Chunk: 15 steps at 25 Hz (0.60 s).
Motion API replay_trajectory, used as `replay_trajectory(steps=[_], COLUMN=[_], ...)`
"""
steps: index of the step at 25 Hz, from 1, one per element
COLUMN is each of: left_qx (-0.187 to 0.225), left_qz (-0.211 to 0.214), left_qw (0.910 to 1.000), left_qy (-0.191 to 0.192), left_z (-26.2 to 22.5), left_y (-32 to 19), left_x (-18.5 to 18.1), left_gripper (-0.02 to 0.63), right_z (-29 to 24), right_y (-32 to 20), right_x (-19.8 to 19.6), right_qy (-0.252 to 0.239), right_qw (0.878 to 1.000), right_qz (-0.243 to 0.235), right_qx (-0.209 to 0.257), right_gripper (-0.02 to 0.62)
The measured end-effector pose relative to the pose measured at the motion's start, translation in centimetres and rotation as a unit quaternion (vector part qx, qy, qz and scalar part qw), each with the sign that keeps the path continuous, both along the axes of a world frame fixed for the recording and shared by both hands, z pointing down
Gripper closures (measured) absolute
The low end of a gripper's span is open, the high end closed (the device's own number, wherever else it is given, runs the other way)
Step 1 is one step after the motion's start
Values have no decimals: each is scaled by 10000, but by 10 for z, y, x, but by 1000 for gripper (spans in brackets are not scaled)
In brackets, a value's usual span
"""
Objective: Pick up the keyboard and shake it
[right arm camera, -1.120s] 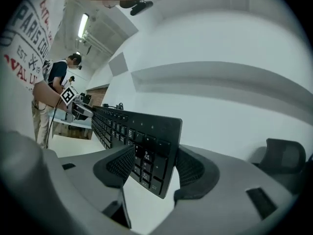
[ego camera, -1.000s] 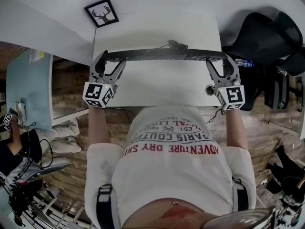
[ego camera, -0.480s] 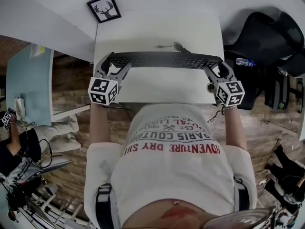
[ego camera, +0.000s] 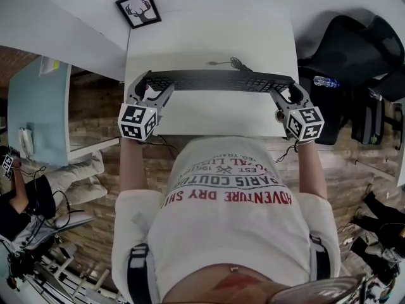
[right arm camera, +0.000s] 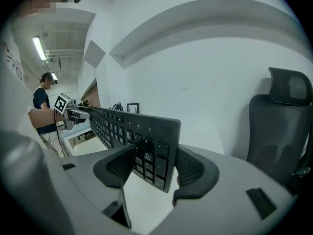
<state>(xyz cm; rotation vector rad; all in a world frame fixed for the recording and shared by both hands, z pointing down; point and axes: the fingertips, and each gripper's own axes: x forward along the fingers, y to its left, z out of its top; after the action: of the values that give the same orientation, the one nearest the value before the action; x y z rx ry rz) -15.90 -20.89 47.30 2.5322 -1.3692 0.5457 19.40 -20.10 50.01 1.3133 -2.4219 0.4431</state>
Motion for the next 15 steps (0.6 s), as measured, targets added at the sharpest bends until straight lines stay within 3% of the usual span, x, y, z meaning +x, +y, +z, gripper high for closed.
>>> replay_trajectory(steps=[15], left_qx=[-14], left_qz=[18], left_qw=[10000], left_qy=[20], left_z=[5], left_y=[4], left_x=[-3], left_gripper=[262], right_z=[3], right_y=[5], right_x=[-3], right_qy=[23], right_qw=[10000], right_qz=[37], right_qx=[86], right_gripper=[324])
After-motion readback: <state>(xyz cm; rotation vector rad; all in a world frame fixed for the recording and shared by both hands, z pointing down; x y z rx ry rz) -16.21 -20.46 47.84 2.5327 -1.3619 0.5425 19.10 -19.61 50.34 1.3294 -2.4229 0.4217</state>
